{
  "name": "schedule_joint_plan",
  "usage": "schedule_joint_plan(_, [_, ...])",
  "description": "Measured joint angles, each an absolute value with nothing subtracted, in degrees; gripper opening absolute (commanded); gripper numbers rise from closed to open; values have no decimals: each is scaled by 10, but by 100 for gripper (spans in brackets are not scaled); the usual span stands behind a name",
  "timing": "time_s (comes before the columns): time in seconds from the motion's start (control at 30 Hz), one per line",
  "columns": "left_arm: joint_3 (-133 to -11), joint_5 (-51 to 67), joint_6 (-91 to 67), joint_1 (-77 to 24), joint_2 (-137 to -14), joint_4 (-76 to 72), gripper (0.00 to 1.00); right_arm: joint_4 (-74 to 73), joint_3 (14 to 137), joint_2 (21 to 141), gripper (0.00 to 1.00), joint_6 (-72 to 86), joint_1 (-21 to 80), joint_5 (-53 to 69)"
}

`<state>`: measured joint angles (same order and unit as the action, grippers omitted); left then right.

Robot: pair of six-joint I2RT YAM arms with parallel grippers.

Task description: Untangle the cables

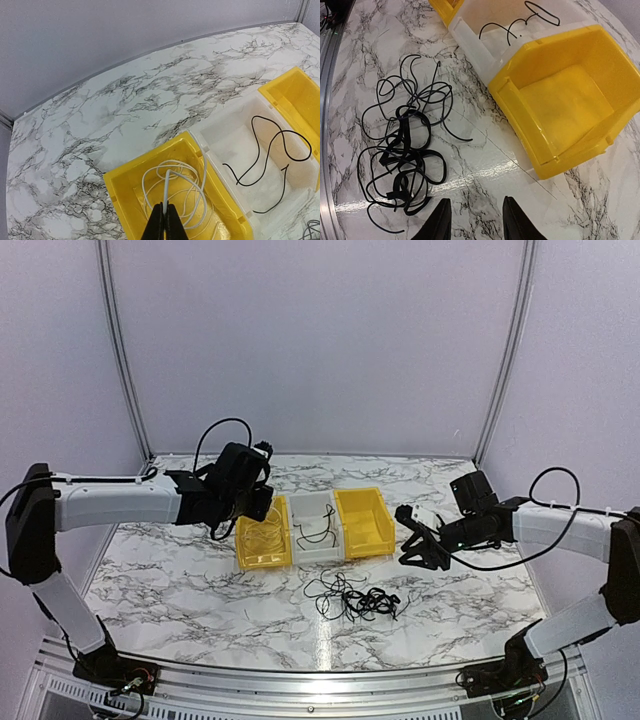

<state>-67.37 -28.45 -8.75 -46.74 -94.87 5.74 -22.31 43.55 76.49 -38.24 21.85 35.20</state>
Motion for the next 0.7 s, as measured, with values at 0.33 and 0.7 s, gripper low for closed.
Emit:
schedule_joint_plan(0.33, [-674, -246, -156, -451, -1033, 66, 0, -223, 435, 775, 36, -391, 218, 351])
schedule_joint_plan(0.7, [-699, -192, -207, -444, -1092, 94, 13, -224, 435, 795, 36, -393, 218, 350])
